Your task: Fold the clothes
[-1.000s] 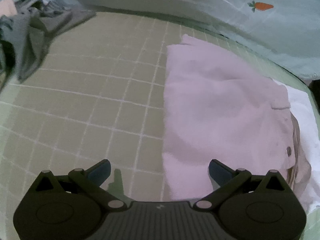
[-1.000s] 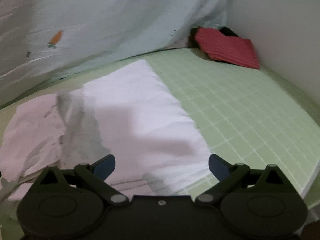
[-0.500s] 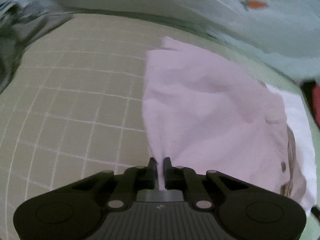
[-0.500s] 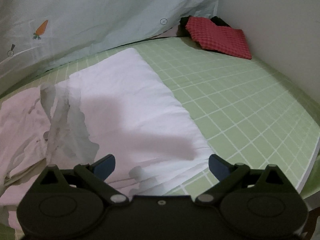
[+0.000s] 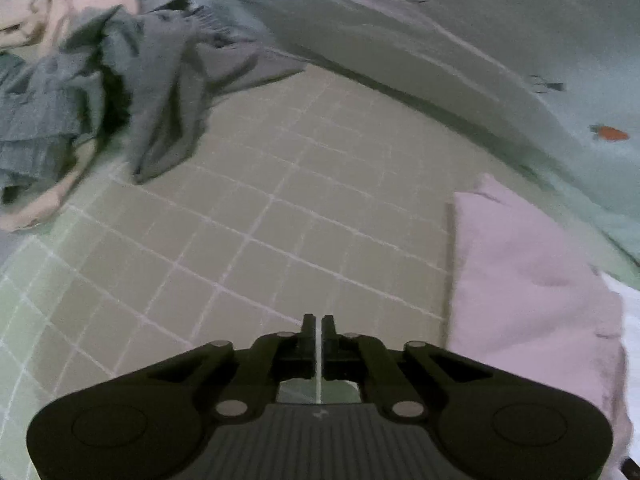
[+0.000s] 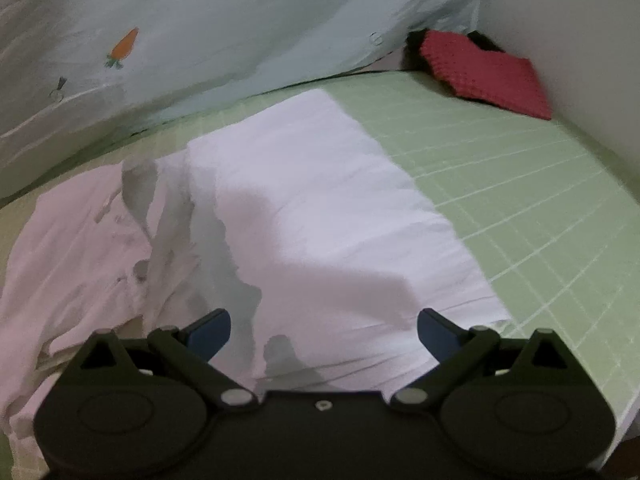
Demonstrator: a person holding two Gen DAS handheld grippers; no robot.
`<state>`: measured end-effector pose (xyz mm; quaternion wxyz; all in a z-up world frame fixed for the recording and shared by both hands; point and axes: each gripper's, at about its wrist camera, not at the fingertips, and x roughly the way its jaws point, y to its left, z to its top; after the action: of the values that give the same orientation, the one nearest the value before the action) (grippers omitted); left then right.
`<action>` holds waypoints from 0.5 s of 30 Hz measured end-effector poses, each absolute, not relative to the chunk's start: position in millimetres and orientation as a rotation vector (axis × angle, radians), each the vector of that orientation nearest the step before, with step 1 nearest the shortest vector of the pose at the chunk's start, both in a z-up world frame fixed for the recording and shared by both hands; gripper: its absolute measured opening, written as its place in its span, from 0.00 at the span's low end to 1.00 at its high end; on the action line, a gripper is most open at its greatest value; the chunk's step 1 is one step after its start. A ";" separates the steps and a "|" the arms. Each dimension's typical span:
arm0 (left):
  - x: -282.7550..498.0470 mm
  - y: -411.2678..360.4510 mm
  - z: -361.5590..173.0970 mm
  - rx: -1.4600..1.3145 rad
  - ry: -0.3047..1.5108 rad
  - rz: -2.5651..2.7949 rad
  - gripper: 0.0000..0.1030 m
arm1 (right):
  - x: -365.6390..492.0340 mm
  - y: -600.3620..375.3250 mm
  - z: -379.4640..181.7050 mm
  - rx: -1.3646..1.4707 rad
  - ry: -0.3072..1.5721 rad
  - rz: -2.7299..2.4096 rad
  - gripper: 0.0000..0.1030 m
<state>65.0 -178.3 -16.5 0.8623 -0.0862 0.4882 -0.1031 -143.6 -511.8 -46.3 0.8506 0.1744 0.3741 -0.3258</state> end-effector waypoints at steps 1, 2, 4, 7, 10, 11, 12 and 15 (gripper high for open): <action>63.5 -184.9 -16.9 -0.194 1.026 -0.255 0.36 | -142.1 -511.2 -47.0 0.369 0.792 -0.677 0.98; 62.2 -191.8 -17.7 -0.209 1.029 -0.292 0.48 | -141.1 -510.1 -46.5 0.363 0.793 -0.671 0.98; 59.7 -206.3 -20.1 -0.240 1.033 -0.358 0.57 | -139.8 -507.5 -43.7 0.342 0.789 -0.660 0.98; 62.4 -227.4 -29.6 -0.268 1.076 -0.415 0.65 | -141.4 -506.6 -40.1 0.316 0.783 -0.660 0.98; 68.4 -238.3 -42.3 -0.278 1.130 -0.428 0.65 | -146.6 -512.1 -39.0 0.309 0.785 -0.684 0.98; 69.2 -241.0 -45.8 -0.290 1.150 -0.425 0.65 | -149.1 -514.6 -38.5 0.312 0.785 -0.697 0.98; 69.6 -242.2 -48.3 -0.310 1.157 -0.428 0.65 | -151.9 -517.7 -38.0 0.316 0.784 -0.714 0.98; 66.6 -242.6 -55.0 -0.392 1.172 -0.459 0.72 | -161.0 -527.3 -37.4 0.333 0.786 -0.758 0.98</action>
<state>66.6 -242.6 -55.0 0.7905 -0.1821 0.5446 -0.2131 -161.0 -527.3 -37.4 0.8414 0.1576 0.3721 -0.3588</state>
